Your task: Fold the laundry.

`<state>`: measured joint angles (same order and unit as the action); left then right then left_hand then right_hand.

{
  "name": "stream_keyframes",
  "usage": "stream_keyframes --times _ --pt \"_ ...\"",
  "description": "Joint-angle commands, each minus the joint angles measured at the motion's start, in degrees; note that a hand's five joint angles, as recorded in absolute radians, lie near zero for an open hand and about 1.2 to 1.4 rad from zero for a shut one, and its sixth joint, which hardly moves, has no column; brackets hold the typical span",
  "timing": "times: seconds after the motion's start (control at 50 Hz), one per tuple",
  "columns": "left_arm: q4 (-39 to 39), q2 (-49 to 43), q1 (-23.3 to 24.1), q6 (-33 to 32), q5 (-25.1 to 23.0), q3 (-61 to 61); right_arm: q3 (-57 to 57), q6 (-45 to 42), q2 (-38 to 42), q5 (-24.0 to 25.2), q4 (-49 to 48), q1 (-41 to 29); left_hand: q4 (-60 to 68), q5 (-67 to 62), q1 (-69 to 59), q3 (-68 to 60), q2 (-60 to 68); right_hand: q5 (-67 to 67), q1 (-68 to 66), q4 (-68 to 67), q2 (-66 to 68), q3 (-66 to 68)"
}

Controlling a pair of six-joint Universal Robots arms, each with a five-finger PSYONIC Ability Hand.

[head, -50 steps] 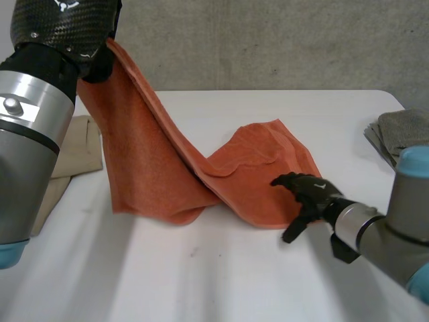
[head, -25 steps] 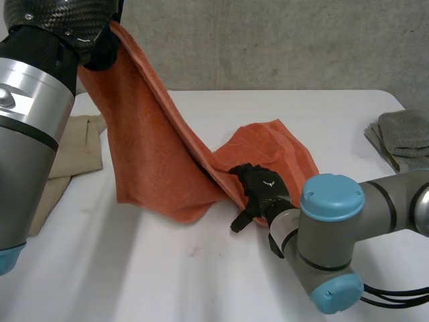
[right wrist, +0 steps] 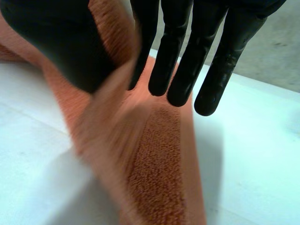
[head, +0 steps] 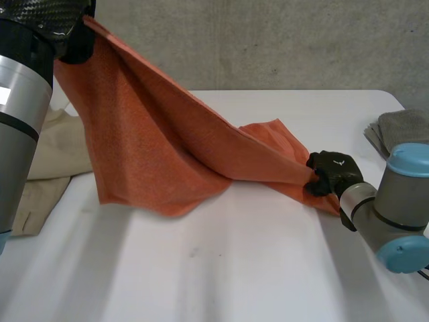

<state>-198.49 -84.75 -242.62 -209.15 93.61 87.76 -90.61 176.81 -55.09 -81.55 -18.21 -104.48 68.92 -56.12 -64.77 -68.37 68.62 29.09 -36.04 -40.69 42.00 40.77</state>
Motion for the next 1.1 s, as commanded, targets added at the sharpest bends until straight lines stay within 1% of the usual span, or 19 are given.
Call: stream_keyframes --times 0.02,0.08,0.1,0.12,0.14,0.24,0.28,0.34,0.44,0.52,0.6,0.7,0.8,0.84,0.88,0.92,1.0,1.04,1.1 --pt "0.2 -0.2 -0.7 0.0 -0.2 1.4 0.0 -2.9 -2.2 13.0 4.4 5.2 11.1 -13.9 -15.2 -11.6 11.4 40.9 -44.0 -39.3 38.0 39.2" --pt "0.6 -0.3 -0.7 -0.3 -0.4 1.8 0.5 -6.9 -6.1 15.9 8.2 6.9 11.1 -13.9 -15.2 -11.6 11.4 40.9 -44.0 -39.3 38.0 39.2" --pt "1.3 -0.3 -1.1 -0.6 -0.5 2.2 1.5 -11.4 -10.2 17.4 13.2 8.1 11.1 -13.9 -15.2 -11.6 11.4 40.9 -44.0 -39.3 38.0 39.2" --pt "1.4 -0.3 -1.2 -0.6 -0.5 2.2 1.9 -12.8 -11.6 17.7 15.2 8.7 11.1 -13.9 -15.2 -11.6 11.4 40.9 -44.0 -39.3 38.0 39.2" --pt "2.1 -0.3 -1.6 -0.6 -0.6 2.4 3.8 -18.1 -15.6 19.0 21.9 10.2 11.1 -13.9 -15.2 -11.6 11.4 40.9 -44.0 -39.3 38.0 39.2" --pt "6.8 -0.3 -4.9 -0.7 -1.0 2.8 9.3 -32.9 -23.4 19.6 39.3 14.0 11.1 -13.9 -15.2 -11.6 11.4 40.9 -44.0 -39.3 38.0 39.2" --pt "8.9 -0.4 -5.9 -0.8 -1.1 2.9 13.1 -42.7 -27.1 18.8 49.1 15.2 11.1 -13.9 -15.2 -11.6 11.4 40.9 -44.0 -39.3 38.0 39.2" --pt "12.9 -0.8 -6.7 -2.0 -1.4 3.0 16.0 -47.2 -29.4 18.4 54.2 15.2 11.1 -13.9 -15.2 -11.6 11.4 40.9 -44.0 -39.3 38.0 39.2" --pt "17.8 -2.2 -6.9 -7.5 -2.8 3.4 19.7 -48.6 -32.6 18.2 58.9 15.0 11.1 -13.9 -15.2 -11.6 11.4 40.9 -44.0 -39.3 38.0 39.2" --pt "18.7 -6.5 -6.8 -13.3 -2.8 3.9 20.6 -48.6 -31.3 17.5 59.0 14.6 11.1 -13.9 -15.2 -11.6 11.4 40.9 -44.0 -39.3 38.0 39.2" --pt "17.0 -14.6 -6.8 -16.8 -2.7 1.9 23.6 -48.9 -23.0 12.8 58.8 10.4 11.1 -13.9 -15.2 -11.6 11.4 40.9 -44.0 -39.3 38.0 39.2" --pt "12.5 -25.0 -5.8 -16.4 -2.6 -5.9 33.7 -48.2 -8.4 4.4 58.1 3.9 11.1 -13.9 -15.2 -11.6 11.4 40.9 -44.0 -39.3 38.0 39.2" --pt "3.8 -35.8 -5.8 -15.1 -2.3 -19.7 44.2 -44.6 0.1 2.6 50.8 3.0 11.1 -13.9 -15.2 -11.6 11.4 40.9 -44.0 -39.3 38.0 39.2" --pt "-1.8 -39.1 -5.8 -15.0 -2.3 -25.5 50.3 -41.0 2.5 2.4 44.5 3.0 11.1 -13.9 -15.2 -11.6 11.4 40.9 -44.0 -39.3 38.0 39.2" --pt "-5.7 -40.7 -5.8 -15.1 -1.9 -29.0 53.5 -39.2 3.2 2.2 40.6 3.0 11.1 -13.9 -15.2 -11.6 11.4 40.9 -44.0 -39.3 38.0 39.2" --pt "-12.1 -41.9 -5.8 -15.0 -0.9 -33.5 57.9 -36.1 3.6 1.9 33.0 2.9 11.1 -13.9 -15.2 -11.6 11.4 40.9 -44.0 -39.3 38.0 39.2" --pt "-20.7 -42.1 -5.6 -14.3 0.4 -38.2 61.7 -32.5 2.5 1.1 19.1 2.9 11.1 -13.9 -15.2 -11.6 11.4 40.9 -44.0 -39.3 38.0 39.2" --pt "-23.1 -41.9 -5.4 -13.1 0.8 -38.8 61.4 -31.1 0.1 0.4 12.9 2.8 11.1 -13.9 -15.2 -11.6 11.4 40.9 -44.0 -39.3 38.0 39.2" --pt "-25.0 -40.5 -4.9 -8.8 1.2 -38.8 60.0 -30.0 -2.6 0.5 10.0 2.5 11.1 -13.9 -15.2 -11.6 11.4 40.9 -44.0 -39.3 38.0 39.2"
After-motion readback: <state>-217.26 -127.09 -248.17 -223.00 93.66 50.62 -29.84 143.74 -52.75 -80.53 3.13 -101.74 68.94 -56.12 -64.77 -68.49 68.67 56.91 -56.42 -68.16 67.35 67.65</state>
